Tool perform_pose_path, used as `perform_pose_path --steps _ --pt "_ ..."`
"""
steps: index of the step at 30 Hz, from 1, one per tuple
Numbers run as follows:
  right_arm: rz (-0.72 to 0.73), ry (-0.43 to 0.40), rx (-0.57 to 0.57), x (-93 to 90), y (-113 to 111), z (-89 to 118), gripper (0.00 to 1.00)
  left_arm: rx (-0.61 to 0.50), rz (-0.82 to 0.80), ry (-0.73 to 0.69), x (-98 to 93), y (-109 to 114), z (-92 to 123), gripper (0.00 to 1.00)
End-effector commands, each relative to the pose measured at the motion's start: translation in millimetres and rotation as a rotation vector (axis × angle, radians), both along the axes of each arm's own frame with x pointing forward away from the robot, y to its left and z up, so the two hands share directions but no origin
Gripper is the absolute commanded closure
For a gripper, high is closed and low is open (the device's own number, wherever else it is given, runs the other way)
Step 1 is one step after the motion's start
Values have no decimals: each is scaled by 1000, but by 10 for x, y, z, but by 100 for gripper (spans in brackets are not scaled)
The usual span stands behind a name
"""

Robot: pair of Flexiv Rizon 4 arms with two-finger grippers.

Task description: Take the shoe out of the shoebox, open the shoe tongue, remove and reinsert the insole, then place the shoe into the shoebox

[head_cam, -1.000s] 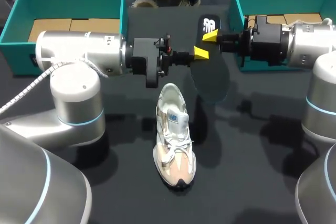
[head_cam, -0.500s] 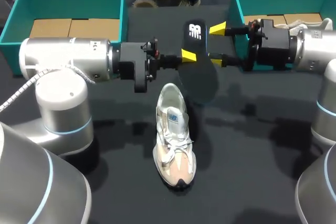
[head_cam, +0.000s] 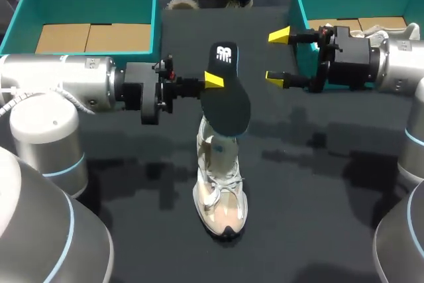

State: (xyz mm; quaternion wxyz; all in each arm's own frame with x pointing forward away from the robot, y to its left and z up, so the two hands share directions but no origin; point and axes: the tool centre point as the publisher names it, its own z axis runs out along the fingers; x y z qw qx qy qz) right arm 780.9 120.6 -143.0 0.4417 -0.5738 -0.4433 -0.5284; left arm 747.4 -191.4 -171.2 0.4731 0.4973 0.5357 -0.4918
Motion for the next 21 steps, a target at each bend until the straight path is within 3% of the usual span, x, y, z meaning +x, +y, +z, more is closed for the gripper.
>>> perform_pose_path --steps 1,8,15,21 --pt "-1 2 -3 -3 10 0 0 4 -6 0 -2 60 18 100" --pt "-1 2 -3 -3 10 0 0 4 -6 0 -2 60 18 100" --pt "-27 -27 -3 -107 -25 46 0 -40 -3 232 -175 215 198 100" --pt "-26 -50 -24 -190 -105 62 0 -70 20 366 -274 319 219 100"
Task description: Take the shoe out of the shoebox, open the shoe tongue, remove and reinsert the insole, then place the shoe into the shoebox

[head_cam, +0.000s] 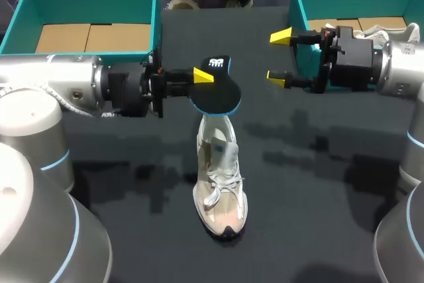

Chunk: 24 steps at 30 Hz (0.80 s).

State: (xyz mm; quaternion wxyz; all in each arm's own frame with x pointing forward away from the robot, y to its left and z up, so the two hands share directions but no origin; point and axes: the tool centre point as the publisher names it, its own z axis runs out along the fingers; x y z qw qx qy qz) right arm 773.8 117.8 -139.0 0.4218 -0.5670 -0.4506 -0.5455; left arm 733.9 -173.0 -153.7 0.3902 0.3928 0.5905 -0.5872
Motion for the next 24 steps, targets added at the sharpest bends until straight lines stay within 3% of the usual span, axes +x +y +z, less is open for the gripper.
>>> perform_pose_path --steps 1,7,19,24 --pt "8 -1 -18 -130 -85 21 0 -2 18 42 -147 149 42 100" --pt "42 4 -29 -181 -118 18 0 -37 8 168 -196 166 121 100" --pt "42 4 -29 -181 -118 18 0 -37 8 168 -196 166 121 100" --pt "42 4 -29 -181 -118 18 0 -85 -8 594 -158 76 145 100"
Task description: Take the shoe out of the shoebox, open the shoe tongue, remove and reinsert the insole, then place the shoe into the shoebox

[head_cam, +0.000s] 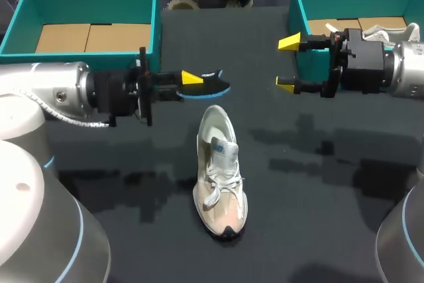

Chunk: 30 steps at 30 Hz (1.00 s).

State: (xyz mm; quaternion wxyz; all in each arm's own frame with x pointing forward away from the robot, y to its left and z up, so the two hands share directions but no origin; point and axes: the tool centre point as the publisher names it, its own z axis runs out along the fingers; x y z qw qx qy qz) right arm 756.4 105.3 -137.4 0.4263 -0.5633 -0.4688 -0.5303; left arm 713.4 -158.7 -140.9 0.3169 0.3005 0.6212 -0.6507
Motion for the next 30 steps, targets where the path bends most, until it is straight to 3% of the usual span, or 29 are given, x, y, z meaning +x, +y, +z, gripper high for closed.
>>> perform_pose_path --steps 1,9,11,21,30 --pt "0 2 -4 -6 7 1 0 -18 -5 399 55 -75 21 100" --pt "0 2 -4 -6 7 1 0 -19 73 713 135 -58 42 100" --pt "0 2 -4 -6 7 1 0 4 149 484 148 -31 33 100" --pt "0 2 -4 -6 7 1 0 4 149 484 148 -31 33 100" --pt "0 2 -4 -6 7 1 0 -84 25 982 141 58 125 100"
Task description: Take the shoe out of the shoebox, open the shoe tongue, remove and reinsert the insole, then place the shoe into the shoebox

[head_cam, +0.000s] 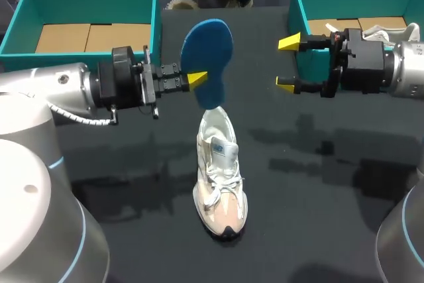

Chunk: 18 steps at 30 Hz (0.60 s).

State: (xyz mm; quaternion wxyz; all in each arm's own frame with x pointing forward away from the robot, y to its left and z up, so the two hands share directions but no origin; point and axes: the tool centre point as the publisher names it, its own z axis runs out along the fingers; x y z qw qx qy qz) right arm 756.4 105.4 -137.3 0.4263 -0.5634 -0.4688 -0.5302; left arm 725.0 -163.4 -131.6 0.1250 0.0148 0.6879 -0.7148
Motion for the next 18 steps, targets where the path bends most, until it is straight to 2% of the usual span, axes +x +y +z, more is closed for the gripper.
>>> perform_pose_path --steps 1,5,6,7,17,18 --pt "0 2 -4 -6 5 0 0 -67 -74 302 29 109 41 100" --pt "0 2 -4 -6 5 0 0 -9 -43 590 56 103 100 100" --pt "0 2 -4 -6 5 0 0 21 -22 554 50 105 107 100" --pt "0 2 -4 -6 5 0 0 36 35 425 43 99 107 100" --pt "0 2 -4 -6 5 0 0 36 35 425 43 99 107 100" --pt "0 2 -4 -6 5 0 0 25 37 479 60 94 95 100"
